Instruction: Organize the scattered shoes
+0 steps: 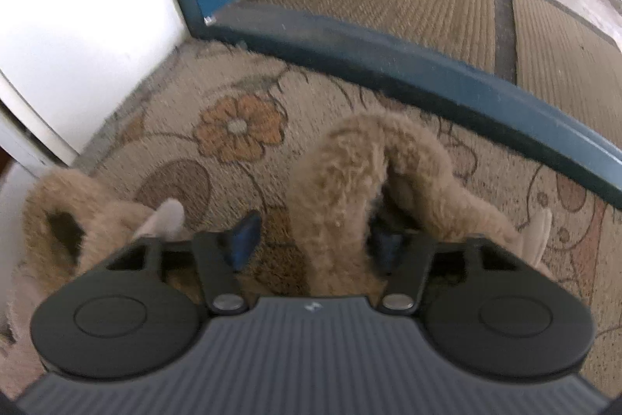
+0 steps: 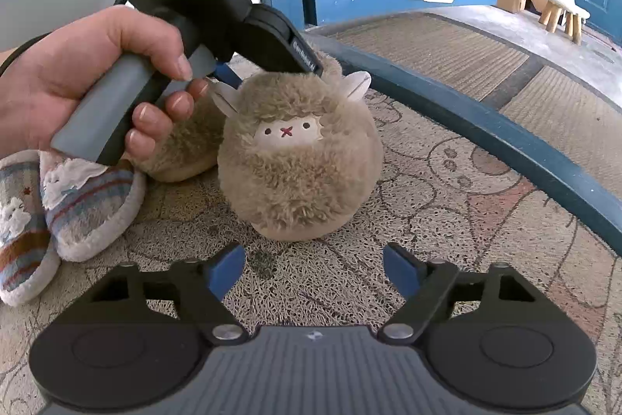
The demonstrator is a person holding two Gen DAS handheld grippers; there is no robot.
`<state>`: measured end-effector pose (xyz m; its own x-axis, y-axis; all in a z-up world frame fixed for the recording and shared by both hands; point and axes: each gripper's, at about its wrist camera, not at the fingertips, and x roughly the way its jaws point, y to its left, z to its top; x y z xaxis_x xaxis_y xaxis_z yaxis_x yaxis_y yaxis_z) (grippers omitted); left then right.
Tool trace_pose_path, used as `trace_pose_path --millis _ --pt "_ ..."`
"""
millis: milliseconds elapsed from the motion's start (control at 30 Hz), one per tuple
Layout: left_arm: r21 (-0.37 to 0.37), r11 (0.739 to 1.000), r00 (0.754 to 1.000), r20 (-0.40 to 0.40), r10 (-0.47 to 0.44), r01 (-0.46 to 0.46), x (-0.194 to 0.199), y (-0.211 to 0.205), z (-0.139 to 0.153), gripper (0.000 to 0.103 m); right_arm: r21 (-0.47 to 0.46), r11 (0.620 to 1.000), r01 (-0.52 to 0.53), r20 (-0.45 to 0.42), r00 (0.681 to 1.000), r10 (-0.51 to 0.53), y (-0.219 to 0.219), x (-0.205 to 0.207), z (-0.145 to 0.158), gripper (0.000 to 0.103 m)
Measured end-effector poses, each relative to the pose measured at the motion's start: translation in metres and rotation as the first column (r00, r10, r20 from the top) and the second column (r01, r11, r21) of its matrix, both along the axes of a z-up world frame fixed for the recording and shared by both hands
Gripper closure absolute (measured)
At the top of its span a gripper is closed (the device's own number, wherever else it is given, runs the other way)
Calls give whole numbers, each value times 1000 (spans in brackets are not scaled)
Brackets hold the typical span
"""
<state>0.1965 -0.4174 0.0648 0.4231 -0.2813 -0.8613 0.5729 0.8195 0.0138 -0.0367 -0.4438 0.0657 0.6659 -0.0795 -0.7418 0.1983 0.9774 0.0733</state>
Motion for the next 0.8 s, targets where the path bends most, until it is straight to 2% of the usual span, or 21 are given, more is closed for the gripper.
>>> trace_pose_path --millis 100,200,567,633,700,800 --pt "-15 1000 1000 -24 -5 5 2 0 -3 76 16 1000 -6 -9 1000 6 0 7 -4 32" --pt "-23 1000 999 -33 -13 12 0 -2 -2 83 62 998 10 -9 1000 -9 -4 15 -6 32" --pt "-45 999 998 -58 3 -6 3 4 1 88 37 999 18 -22 1000 -18 0 52 -15 30" --pt "-37 999 999 -39 14 -15 4 6 4 88 39 999 14 3 1000 -14 -4 52 -14 44" --pt "-44 999 999 -31 15 -17 7 8 6 88 40 999 0 14 1000 -1 -8 56 -13 52" --pt "-44 999 1000 -16 25 -26 13 10 8 88 39 999 -34 7 999 34 -11 70 -12 55"
